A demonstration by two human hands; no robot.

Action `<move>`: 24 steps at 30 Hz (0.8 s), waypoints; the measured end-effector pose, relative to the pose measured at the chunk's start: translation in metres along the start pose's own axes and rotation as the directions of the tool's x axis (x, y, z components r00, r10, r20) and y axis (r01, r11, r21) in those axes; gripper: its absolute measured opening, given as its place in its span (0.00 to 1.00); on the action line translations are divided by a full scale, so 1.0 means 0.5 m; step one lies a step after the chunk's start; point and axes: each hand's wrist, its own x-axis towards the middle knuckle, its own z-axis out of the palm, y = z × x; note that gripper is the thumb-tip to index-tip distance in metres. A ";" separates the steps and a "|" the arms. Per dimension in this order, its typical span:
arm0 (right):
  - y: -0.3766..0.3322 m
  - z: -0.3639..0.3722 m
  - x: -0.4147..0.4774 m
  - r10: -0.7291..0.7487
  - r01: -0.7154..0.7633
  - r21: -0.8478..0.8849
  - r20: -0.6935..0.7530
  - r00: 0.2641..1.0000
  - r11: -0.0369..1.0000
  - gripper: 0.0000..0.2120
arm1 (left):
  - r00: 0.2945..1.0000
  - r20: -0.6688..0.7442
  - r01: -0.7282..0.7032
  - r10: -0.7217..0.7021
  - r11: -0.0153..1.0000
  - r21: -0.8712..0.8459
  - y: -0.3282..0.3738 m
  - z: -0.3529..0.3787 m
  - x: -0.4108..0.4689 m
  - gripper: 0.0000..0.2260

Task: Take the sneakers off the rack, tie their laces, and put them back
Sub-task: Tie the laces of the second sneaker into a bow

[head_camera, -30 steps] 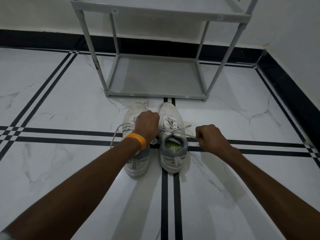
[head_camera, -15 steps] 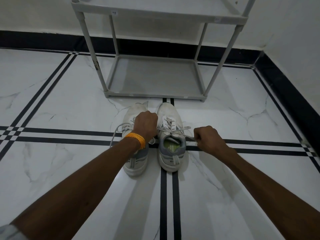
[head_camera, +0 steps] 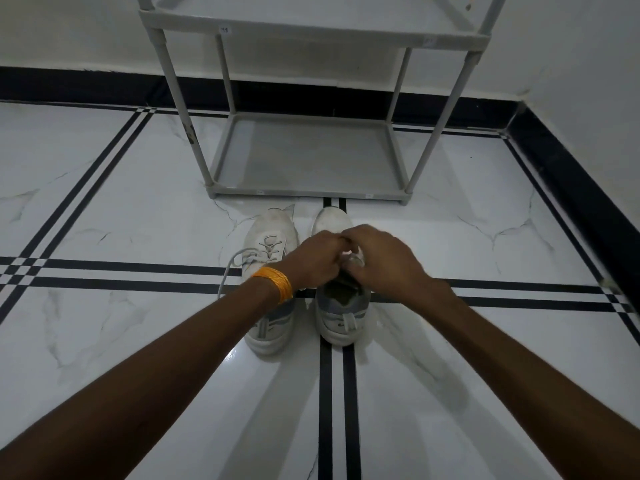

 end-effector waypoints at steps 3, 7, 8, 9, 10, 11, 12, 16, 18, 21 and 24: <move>0.003 0.031 0.006 -0.016 0.034 -0.227 0.082 0.997 0.973 0.21 | 1.000 0.000 0.028 -0.028 0.999 0.016 -0.015 0.017 -0.001 0.10; 0.029 0.036 0.001 -0.004 0.031 -0.328 0.083 0.997 0.944 0.12 | 0.997 -0.080 0.024 -0.013 0.989 0.143 -0.022 0.012 -0.008 0.08; 0.033 0.038 -0.003 -0.016 0.046 -0.342 0.089 0.996 0.939 0.12 | 0.995 -0.095 0.026 -0.008 0.983 0.184 -0.022 0.009 -0.006 0.07; 0.035 0.038 -0.007 -0.022 0.049 -0.336 0.084 0.996 0.941 0.12 | 0.994 -0.107 0.022 0.000 0.979 0.205 -0.022 0.007 -0.005 0.07; 0.038 0.035 -0.008 -0.028 0.049 -0.317 0.070 0.997 0.947 0.13 | 0.995 -0.101 0.022 -0.001 0.978 0.207 -0.021 0.004 -0.005 0.07; 0.040 0.031 -0.009 -0.032 0.046 -0.299 0.053 0.998 0.953 0.13 | 0.996 -0.084 0.016 0.000 0.981 0.196 -0.021 0.001 -0.004 0.07; 0.042 0.026 -0.008 -0.034 0.045 -0.288 0.045 0.998 0.957 0.14 | 0.998 -0.057 0.019 -0.009 0.982 0.189 -0.019 -0.005 -0.006 0.08; 0.052 0.018 -0.008 -0.037 0.062 -0.327 0.082 0.996 0.943 0.13 | 0.982 -0.167 0.150 -0.086 0.894 0.422 -0.028 -0.032 -0.016 0.04; 0.054 0.021 -0.009 -0.034 0.058 -0.323 0.080 0.996 0.945 0.13 | 0.961 -0.230 0.251 -0.152 0.830 0.498 -0.034 -0.044 -0.018 0.06; 0.050 0.022 -0.007 -0.022 0.051 -0.325 0.092 0.996 0.944 0.12 | 0.959 -0.223 0.269 -0.178 0.825 0.497 -0.037 -0.040 -0.015 0.13; 0.045 0.022 -0.003 -0.013 0.047 -0.329 0.105 0.994 0.943 0.09 | 0.986 -0.119 0.142 -0.113 0.951 0.273 -0.029 -0.014 -0.009 0.16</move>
